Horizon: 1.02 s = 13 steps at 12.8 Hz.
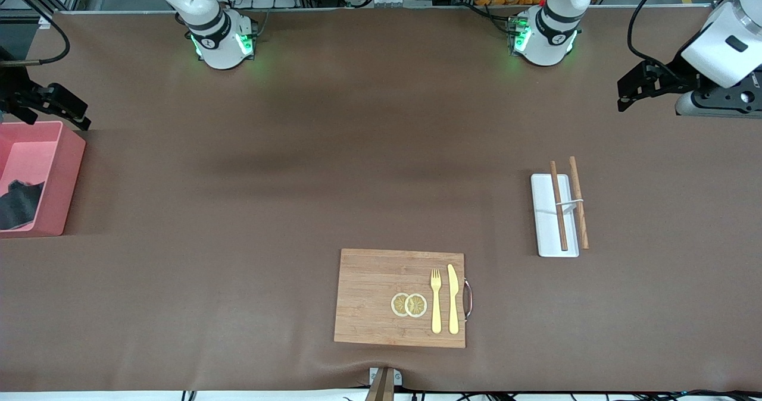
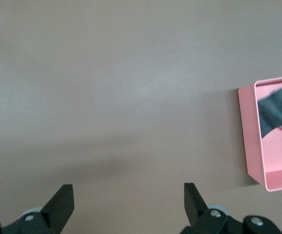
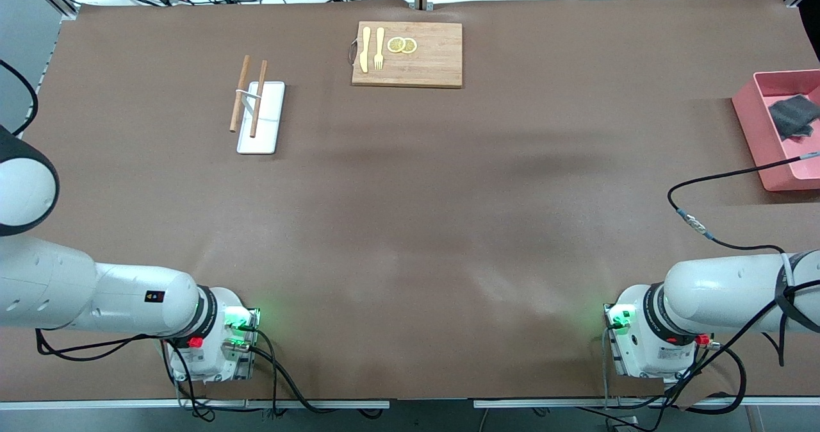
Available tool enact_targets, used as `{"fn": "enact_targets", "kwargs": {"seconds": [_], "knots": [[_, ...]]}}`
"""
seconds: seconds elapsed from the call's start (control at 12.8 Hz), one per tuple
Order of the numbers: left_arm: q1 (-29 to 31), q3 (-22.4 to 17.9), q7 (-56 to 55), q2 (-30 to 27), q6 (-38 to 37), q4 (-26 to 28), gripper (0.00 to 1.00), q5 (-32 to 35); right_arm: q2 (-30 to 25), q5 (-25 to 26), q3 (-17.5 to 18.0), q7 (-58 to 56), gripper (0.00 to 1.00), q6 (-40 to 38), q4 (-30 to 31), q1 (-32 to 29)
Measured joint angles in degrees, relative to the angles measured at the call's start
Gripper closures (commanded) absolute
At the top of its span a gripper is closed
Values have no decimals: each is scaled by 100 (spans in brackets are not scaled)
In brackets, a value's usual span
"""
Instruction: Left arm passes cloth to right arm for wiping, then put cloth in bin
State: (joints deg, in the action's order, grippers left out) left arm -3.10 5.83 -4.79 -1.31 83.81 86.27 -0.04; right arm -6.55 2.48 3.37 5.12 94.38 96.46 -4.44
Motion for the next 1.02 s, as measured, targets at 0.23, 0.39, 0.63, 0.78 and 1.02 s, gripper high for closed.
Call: {"fn": "enact_targets", "kwargs": {"seconds": [0.23,0.39,0.63,0.78,1.02], "knots": [[26,-37,0,-10,-1,-8,0,0,324,0,-15,-1,0,-47,-480,9],[27,-45,0,-16,-1,-13,0,0,481,3,-15,-1,0,-54,-610,47],[35,-46,0,-17,-1,-17,0,0,707,3,-29,-1,0,-56,-789,56],[79,-51,0,-17,0,-17,0,0,746,3,-33,-1,0,-69,-853,56],[99,-51,0,-17,1,-18,0,0,746,3,-33,-1,0,-89,-890,65]]}}
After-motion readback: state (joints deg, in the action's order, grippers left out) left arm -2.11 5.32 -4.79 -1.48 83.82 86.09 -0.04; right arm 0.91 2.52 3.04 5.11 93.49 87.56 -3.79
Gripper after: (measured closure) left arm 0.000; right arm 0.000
